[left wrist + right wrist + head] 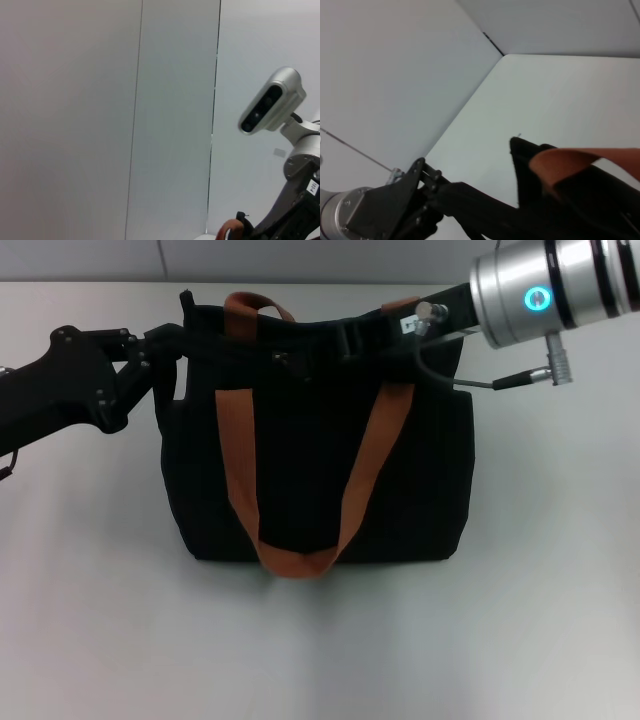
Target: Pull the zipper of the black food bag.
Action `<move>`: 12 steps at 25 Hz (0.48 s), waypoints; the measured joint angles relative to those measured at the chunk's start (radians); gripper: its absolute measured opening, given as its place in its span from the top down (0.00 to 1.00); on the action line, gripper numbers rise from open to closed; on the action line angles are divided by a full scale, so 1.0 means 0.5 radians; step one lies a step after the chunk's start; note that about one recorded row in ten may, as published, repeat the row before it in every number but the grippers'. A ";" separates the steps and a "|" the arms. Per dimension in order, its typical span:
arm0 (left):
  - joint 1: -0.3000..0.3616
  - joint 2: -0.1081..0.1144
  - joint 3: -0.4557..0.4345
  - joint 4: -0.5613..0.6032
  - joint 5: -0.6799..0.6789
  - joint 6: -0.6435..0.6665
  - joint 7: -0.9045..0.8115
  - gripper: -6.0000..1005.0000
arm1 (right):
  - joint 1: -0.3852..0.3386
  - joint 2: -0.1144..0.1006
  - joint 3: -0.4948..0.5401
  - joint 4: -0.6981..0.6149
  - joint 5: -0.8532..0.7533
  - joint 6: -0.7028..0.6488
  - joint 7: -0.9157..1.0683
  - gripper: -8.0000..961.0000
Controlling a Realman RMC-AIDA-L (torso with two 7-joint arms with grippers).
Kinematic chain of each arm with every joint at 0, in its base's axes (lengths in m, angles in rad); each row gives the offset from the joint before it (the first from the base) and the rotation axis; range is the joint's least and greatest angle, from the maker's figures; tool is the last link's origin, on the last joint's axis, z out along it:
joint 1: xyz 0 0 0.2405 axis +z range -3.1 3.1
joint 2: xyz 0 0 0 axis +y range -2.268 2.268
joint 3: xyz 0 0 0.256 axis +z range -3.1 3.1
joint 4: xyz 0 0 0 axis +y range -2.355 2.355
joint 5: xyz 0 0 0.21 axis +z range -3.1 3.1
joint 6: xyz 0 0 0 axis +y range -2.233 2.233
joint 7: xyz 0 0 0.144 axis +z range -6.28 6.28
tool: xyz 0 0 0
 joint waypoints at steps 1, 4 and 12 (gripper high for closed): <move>0.000 0.002 -0.009 0.000 0.000 -0.001 0.000 0.88 | -0.040 0.000 0.006 -0.057 -0.016 -0.011 0.021 0.99; 0.000 0.004 -0.013 0.000 -0.001 -0.001 0.000 0.88 | -0.087 0.000 0.014 -0.133 -0.041 -0.036 0.040 0.99; 0.002 0.008 -0.013 0.000 -0.001 -0.005 -0.001 0.88 | -0.259 0.000 0.030 -0.385 -0.142 -0.111 0.128 0.99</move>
